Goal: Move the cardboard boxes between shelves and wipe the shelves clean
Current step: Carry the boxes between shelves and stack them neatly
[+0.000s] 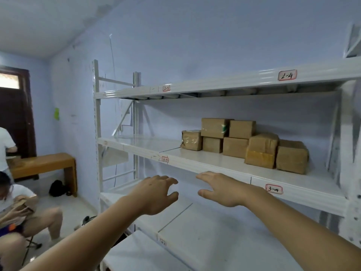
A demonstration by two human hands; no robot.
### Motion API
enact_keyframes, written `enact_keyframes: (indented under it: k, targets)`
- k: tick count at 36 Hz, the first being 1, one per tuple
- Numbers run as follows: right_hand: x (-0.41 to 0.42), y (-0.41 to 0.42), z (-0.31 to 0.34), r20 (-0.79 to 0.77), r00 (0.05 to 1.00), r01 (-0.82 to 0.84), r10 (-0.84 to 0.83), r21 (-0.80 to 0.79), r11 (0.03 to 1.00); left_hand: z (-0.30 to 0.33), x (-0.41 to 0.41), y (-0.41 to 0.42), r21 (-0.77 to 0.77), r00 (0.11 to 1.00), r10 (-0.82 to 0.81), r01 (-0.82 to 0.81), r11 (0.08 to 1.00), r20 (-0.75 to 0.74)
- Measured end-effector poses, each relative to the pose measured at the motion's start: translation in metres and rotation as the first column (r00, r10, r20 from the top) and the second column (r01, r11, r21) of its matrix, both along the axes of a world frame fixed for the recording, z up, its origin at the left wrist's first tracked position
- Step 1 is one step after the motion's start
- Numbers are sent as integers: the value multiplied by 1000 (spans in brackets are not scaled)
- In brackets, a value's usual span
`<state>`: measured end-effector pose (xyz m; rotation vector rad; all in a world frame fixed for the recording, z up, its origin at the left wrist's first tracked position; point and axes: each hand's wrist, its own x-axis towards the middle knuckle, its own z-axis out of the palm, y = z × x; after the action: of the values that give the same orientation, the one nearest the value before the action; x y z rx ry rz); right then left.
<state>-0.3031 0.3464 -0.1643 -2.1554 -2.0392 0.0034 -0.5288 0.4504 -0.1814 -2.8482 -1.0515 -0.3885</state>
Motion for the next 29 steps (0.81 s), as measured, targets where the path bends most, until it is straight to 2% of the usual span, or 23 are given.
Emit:
enact_keyframes:
  k: [9,19,24,29]
  targets:
    - [65,98,34,56,997,52,-55,48,997,34,73,116,43,997,-77,75,996,33]
    - [116,163,51,28,974,218,-224,140,966,55,158,219,43,975,-206,203,978,82]
    - [133,188,67,-53,941,333,-334,320,887,73,202,262,43,953,-286,283,958,103]
    - [143,215,90,-225,867,494,-444,500,711,101,239,297,46,914,-336,335,941,228]
